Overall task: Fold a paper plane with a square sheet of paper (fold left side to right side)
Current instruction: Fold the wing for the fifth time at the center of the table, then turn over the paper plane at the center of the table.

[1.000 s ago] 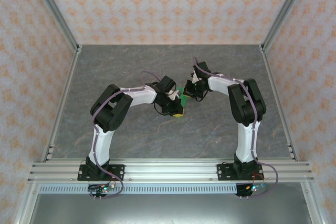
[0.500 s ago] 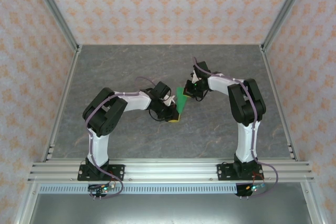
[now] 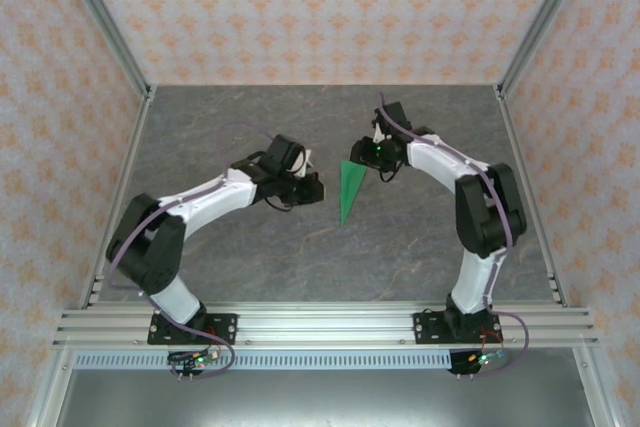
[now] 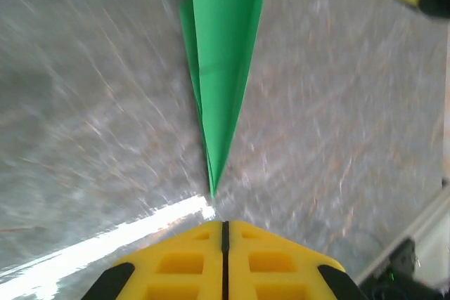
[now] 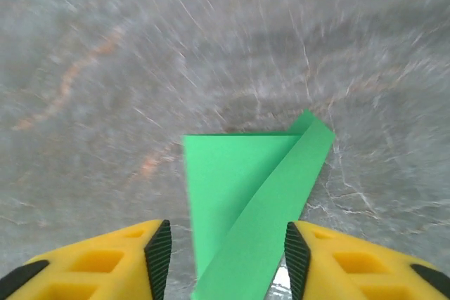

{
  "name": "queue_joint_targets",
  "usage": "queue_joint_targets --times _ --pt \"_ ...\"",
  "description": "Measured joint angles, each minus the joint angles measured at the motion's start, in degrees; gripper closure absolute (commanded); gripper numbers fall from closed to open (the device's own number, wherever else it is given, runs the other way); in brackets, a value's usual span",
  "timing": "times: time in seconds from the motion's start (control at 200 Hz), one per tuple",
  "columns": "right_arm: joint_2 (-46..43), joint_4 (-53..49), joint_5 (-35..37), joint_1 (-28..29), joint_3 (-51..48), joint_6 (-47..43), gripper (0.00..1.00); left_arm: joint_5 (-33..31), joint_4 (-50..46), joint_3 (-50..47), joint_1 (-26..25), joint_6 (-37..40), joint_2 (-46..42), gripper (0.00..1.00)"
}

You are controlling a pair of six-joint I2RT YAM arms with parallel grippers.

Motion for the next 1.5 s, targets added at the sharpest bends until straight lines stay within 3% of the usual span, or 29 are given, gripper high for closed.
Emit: queue_joint_targets --times 0.18,0.35,0.51,0.736,0.831,1.216,1.401,1.501 --pt "-5.7 -2.1 7.7 4.9 -0.2 1.7 0.29 -13.8 2.1 -1.4 0.1 -1.5 -5.8 0.78" --pt "-3.0 -3.3 10.9 10.1 -3.4 4.1 0.29 -22.8 2.8 -3.2 0.1 -2.4 -8.3 0.49" --pt "1.1 -3.6 11.2 10.4 -4.9 5.9 0.5 -27.0 3.1 -5.6 0.1 -2.8 -12.0 0.32" --pt "2.3 -3.7 10.7 10.4 -5.1 6.6 0.98 -29.2 4.1 -8.4 0.1 -0.7 -17.8 0.11" --pt "2.1 -2.4 9.1 10.3 -6.0 6.4 1.0 -29.6 4.5 -9.9 0.1 0.8 -20.6 0.02" --pt "-12.6 11.0 -10.7 10.1 -15.4 5.4 1.0 -33.7 5.4 -13.7 0.1 4.5 -30.6 0.0" --pt "-6.0 19.3 -17.1 7.8 -18.8 6.5 0.98 -34.6 5.4 -14.2 0.1 4.6 -30.9 0.01" --pt "-0.9 19.9 -17.1 6.0 -20.7 6.5 0.85 -34.7 5.4 -14.2 0.1 4.8 -31.2 0.01"
